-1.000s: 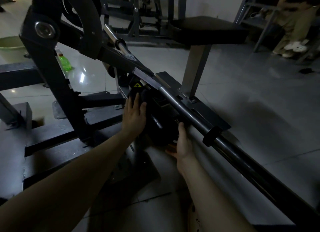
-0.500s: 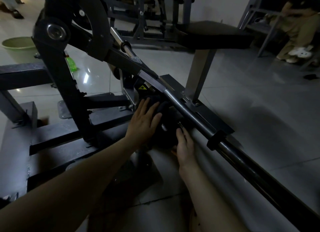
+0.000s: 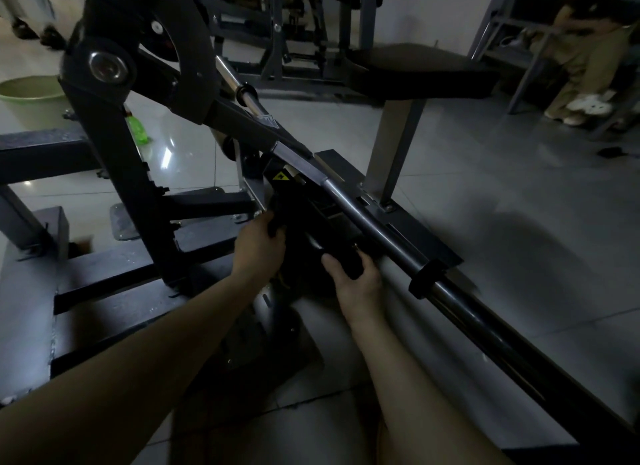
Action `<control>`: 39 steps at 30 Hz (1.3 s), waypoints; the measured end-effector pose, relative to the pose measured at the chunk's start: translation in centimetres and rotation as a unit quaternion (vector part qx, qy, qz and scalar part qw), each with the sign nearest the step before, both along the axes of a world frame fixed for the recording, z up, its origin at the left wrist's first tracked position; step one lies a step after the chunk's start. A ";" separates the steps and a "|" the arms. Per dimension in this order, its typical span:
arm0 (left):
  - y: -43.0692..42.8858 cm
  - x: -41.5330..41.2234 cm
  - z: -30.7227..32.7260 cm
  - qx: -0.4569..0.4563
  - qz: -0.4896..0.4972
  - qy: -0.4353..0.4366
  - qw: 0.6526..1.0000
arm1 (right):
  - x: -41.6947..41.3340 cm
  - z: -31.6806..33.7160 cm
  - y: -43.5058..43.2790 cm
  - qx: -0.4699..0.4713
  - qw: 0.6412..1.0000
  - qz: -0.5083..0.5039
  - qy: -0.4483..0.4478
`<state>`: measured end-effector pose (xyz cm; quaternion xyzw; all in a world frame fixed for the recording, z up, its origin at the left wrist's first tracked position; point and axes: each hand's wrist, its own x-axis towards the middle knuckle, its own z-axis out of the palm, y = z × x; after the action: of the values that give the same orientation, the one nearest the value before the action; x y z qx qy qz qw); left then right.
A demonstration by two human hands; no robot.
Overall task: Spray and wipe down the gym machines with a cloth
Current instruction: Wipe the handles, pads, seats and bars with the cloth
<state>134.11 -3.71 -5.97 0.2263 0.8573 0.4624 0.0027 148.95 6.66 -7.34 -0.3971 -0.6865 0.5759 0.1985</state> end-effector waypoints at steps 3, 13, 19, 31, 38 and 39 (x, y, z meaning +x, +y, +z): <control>-0.9 -0.3 0.8 0.062 -0.001 -0.022 0.998 | -1.4 -3.8 2.0 -0.148 0.987 -0.060 0.017; 2.4 0.6 -1.4 0.019 -0.106 0.016 0.994 | 0.3 1.5 0.5 -0.189 0.981 -0.034 0.001; 2.4 6.4 -0.9 -0.034 -0.255 0.180 0.949 | 0.5 2.6 1.3 -0.250 0.964 -0.078 0.047; 3.4 -2.7 -2.1 0.009 -0.096 0.027 0.995 | 1.2 1.5 1.1 -0.199 0.980 -0.018 0.007; 2.7 3.0 -3.1 -0.047 -0.138 0.131 0.981 | 1.2 2.3 0.8 -0.191 0.981 -0.016 0.042; 2.2 4.0 -3.4 -0.051 -0.173 0.159 0.971 | 1.2 2.4 0.7 -0.197 0.979 -0.023 0.051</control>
<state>138.13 -1.52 -9.41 0.4417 0.8169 0.3685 -0.0425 150.18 7.38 -4.99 -0.4141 -0.5393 0.7145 0.1648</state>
